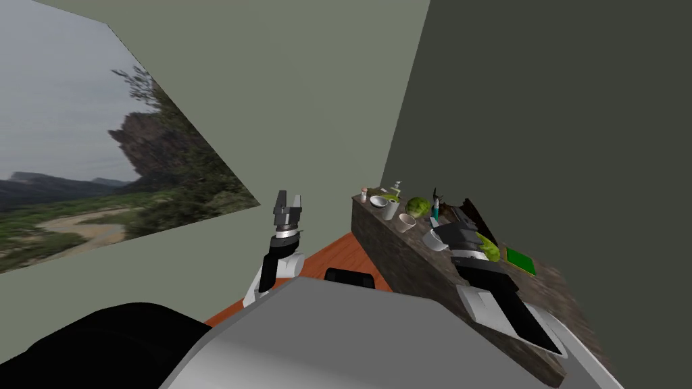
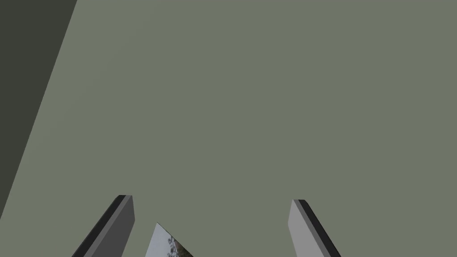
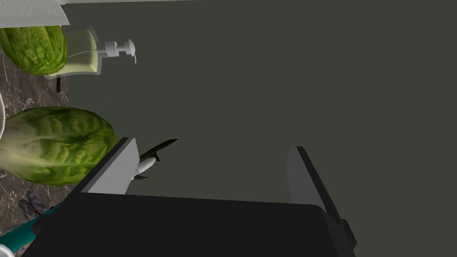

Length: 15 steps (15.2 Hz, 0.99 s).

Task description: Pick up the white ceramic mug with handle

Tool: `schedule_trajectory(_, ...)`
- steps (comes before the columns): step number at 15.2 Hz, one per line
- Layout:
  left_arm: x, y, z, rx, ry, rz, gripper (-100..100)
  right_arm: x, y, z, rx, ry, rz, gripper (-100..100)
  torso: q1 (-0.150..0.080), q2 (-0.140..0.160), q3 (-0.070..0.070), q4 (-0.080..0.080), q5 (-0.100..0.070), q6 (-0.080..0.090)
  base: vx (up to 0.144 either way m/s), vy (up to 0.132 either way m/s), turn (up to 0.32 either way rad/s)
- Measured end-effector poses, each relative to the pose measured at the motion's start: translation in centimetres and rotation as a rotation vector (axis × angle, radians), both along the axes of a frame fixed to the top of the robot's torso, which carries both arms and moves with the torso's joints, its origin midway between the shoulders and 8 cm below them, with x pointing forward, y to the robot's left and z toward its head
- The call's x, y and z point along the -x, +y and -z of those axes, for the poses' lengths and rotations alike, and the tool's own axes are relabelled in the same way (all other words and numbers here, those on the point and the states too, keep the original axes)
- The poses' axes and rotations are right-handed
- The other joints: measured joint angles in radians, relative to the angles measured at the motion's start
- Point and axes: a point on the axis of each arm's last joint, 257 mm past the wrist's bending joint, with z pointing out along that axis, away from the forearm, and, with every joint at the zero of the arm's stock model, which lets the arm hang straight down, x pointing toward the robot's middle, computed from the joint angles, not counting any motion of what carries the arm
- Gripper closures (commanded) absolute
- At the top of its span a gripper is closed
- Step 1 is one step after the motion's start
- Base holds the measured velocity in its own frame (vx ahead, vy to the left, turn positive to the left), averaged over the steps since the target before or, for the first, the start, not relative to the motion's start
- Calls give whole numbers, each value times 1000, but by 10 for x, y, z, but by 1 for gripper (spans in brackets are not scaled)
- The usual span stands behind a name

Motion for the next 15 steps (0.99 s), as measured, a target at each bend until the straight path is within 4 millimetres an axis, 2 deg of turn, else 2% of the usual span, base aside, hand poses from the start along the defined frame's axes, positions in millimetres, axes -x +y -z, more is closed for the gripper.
schedule_trajectory(6,0,0,0,0,0,0,0,-5,-37,11,-97,68,48,-100,-2,0,0,0,0,0,29,60,55)
schedule_trajectory(15,0,0,0,0,0,0,0,1,-91,20,-246,144,140,-100,-3,0,0,0,-1,0,33,61,81)
